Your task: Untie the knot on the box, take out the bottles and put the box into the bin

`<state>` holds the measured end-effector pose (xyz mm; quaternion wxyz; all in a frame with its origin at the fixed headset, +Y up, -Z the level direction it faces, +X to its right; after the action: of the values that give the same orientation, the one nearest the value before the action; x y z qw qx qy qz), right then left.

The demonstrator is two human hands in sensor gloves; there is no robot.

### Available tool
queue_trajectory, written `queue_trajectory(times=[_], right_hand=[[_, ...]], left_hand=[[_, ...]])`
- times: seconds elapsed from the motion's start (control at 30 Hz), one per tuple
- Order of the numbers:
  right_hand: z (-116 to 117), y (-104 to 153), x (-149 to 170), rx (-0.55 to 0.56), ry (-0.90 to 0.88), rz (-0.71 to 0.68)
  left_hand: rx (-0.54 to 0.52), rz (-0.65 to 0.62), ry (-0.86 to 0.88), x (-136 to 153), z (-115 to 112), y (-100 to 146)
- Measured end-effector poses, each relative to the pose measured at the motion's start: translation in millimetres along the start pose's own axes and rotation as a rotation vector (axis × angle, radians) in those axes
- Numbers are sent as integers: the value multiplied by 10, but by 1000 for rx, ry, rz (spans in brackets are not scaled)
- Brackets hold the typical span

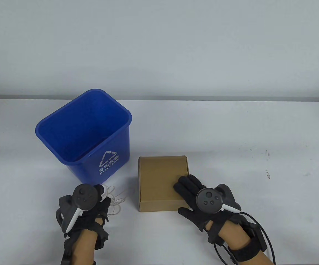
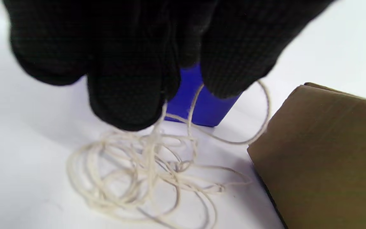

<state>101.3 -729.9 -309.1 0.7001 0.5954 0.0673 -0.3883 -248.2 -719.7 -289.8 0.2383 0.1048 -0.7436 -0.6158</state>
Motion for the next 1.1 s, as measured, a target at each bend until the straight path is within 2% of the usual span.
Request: queue_trajectory(times=[0.2, 0.47, 0.67, 0.77, 0.9, 1.1], right_hand=[[-2, 4, 4, -4, -10, 1], [-6, 7, 7, -7, -17, 0], [-9, 8, 6, -7, -20, 0], [-10, 9, 5, -7, -20, 0], [-11, 9, 4, -7, -20, 0], [-11, 9, 4, -6, -20, 0]], left_hand=[[9, 34, -25, 75, -50, -86], [289, 98, -174, 109, -459, -196], [351, 119, -233, 137, -572, -284], [352, 122, -218, 148, -572, -314], [249, 97, -299, 27, -499, -322], [165, 41, -334, -92, -470, -314]])
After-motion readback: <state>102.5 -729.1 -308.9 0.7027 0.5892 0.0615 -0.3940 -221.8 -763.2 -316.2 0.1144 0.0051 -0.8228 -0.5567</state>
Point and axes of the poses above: the tracker on the back of each hand, its own x axis roughly to the little-finger side, its own y axis roughly from the fingertips to the wrist, z = x × y, the point moved 5 cm from there along -y, roughly from the wrist to the fingertips, and after that the axes turned 5 degrees about x, right-handed, at the moved point
